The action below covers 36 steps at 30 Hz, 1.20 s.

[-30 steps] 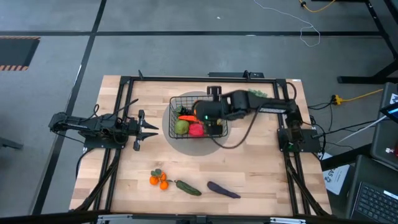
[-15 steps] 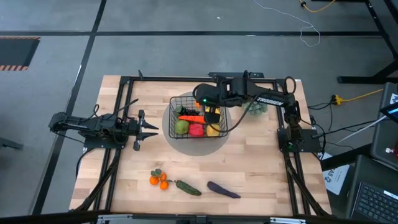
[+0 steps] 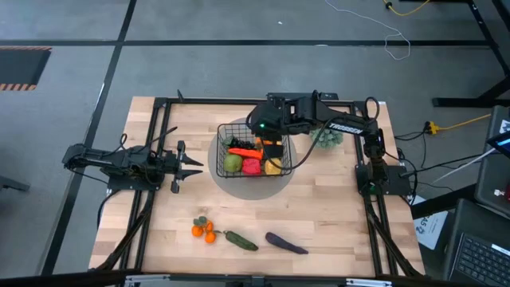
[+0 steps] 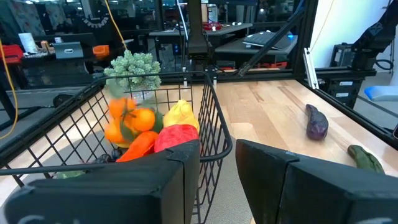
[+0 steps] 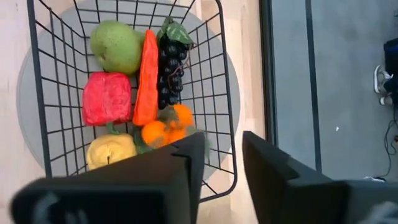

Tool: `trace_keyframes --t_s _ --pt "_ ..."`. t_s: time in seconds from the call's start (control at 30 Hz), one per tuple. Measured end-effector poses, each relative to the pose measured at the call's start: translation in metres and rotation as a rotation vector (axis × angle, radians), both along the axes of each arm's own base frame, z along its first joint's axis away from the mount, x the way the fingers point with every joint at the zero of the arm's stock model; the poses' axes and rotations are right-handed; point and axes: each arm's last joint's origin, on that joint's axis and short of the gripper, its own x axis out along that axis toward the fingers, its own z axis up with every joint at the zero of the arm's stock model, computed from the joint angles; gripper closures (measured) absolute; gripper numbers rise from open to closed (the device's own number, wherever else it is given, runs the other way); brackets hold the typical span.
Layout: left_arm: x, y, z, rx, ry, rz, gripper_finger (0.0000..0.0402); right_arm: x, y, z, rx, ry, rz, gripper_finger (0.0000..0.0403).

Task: Build produce basket
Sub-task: Put the tangerine into the black wire basket

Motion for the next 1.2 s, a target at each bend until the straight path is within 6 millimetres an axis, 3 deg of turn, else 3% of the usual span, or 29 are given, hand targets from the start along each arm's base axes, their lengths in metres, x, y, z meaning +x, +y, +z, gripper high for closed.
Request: trace_keyframes --t_s 0.3,0.5,0.83,1.07,1.2 --pt "0.0 0.0 0.0 0.0 0.0 0.0 0.0308 0.003 0.001 0.001 0.029 -0.032 0.008 0.0283" --pt "0.0 0.0 0.0 0.0 0.0 0.0 0.0308 0.009 0.007 0.003 0.281 -0.129 0.049 0.0282" --pt "0.0 0.0 0.0 0.0 0.0 0.0 0.0308 0.027 0.043 0.006 0.558 -0.243 0.528 0.0282" --pt "0.0 0.0 0.0 0.0 0.0 0.0 0.0308 0.046 0.068 -0.015 0.592 -0.22 0.629 0.0282" --pt "0.0 0.0 0.0 0.0 -0.002 0.002 0.0308 0.066 0.083 -0.042 0.601 -0.186 0.649 0.0282"
